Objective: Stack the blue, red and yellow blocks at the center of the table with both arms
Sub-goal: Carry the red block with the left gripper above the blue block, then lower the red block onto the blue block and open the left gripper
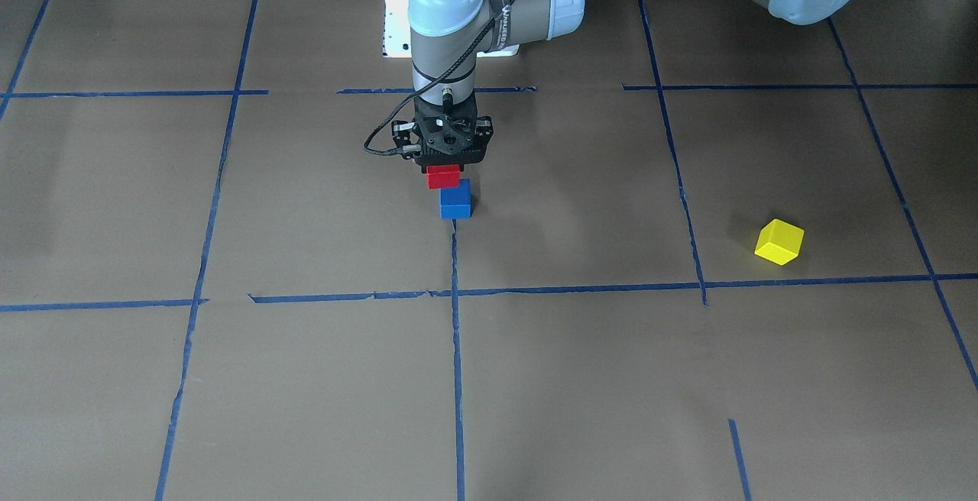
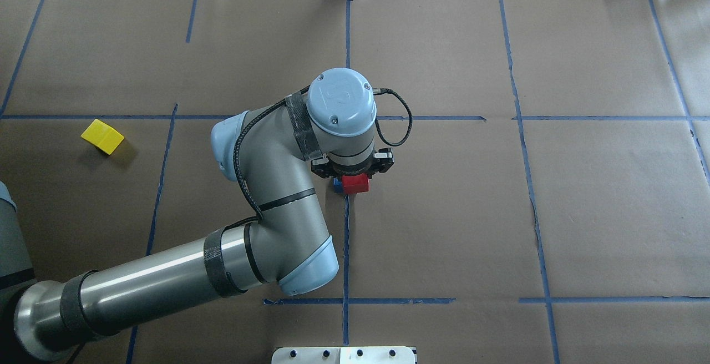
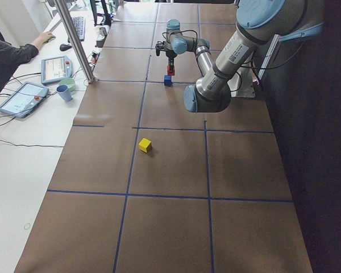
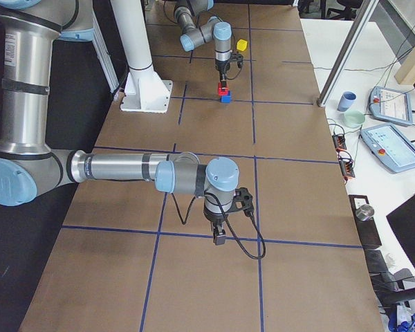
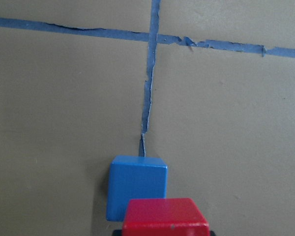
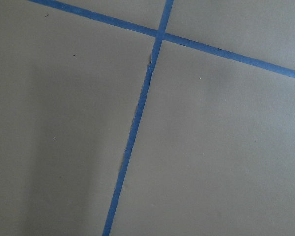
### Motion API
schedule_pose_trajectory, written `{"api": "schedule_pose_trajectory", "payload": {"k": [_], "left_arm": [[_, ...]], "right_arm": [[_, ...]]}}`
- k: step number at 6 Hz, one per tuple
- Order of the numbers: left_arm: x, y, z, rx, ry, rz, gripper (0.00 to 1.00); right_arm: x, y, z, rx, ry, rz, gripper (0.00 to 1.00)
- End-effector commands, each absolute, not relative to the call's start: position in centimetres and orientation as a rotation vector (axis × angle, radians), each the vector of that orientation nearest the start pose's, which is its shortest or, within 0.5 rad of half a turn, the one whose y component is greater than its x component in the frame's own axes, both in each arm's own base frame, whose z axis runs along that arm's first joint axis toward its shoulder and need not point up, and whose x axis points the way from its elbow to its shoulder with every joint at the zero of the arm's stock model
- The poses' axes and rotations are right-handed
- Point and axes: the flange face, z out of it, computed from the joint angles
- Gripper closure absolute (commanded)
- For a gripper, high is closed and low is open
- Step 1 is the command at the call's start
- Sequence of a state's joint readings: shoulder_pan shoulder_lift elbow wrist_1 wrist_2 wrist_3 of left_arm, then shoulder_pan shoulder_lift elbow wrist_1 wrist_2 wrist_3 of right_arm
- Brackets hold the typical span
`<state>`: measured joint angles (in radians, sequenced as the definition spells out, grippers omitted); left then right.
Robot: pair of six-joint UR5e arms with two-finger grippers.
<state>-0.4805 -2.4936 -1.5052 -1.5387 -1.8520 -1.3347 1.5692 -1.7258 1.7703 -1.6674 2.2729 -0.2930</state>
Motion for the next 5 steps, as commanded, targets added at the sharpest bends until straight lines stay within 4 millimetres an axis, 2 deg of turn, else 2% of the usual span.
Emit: {"api": "schedule_pose_trajectory", "payload": {"k": [1,3,5], "left_arm": [[59.8,-44.2,11.8,0.044,0.855,-0.122,1.00],[59.1,-45.6,12.4,0.047,0.842,-0.144,1.00],[59.4,-45.3,12.5,0.043,0.843,-0.140,1.00]], "right_arm": [[6.8,-42.1,64.7,0.051,-0.703,-0.263,0.00],[6.8,-42.1,64.5,0.054,-0.704,-0.264,0.00],[6.8,-42.1,64.6,0.052,-0.703,-0.264,0.00]]}}
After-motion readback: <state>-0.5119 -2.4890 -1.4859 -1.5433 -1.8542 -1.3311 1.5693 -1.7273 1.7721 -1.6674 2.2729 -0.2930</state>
